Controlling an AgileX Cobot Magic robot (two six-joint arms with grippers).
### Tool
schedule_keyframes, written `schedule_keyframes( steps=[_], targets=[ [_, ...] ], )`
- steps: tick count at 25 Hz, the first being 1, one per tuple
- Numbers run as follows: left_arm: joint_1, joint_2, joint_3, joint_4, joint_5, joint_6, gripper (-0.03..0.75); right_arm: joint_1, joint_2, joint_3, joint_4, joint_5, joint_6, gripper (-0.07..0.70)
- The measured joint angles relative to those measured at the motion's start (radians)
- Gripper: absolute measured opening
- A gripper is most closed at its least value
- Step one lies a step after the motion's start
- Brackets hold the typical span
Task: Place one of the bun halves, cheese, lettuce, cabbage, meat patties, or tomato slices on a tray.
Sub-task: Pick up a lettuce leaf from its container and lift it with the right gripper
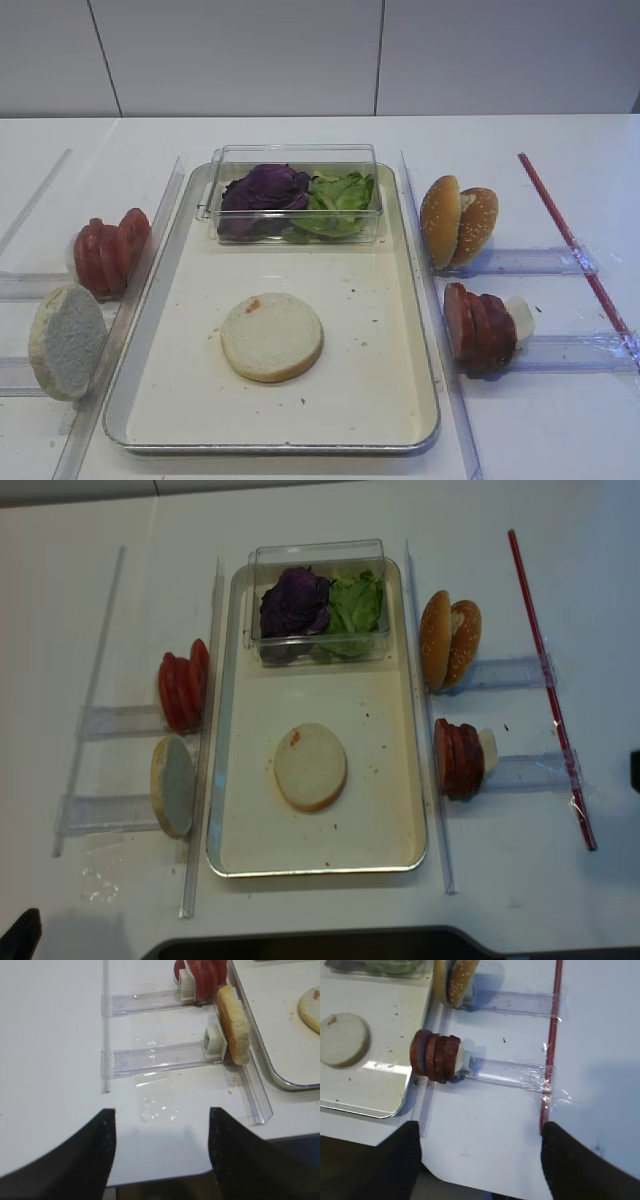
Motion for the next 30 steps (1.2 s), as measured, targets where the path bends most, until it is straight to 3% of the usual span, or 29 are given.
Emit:
schedule_keyframes(
  steps=[12,30],
  targets=[
    [0.0,0.0,0.0,0.0,0.0,0.0,0.417,0.01,0.472,-0.355,0.1,0.031,-0.083,0.51],
    [0.0,0.0,0.0,0.0,0.0,0.0,0.417,0.312,1.186,-1.03,0.014,0.03,-0.05,0.494]
  ],
)
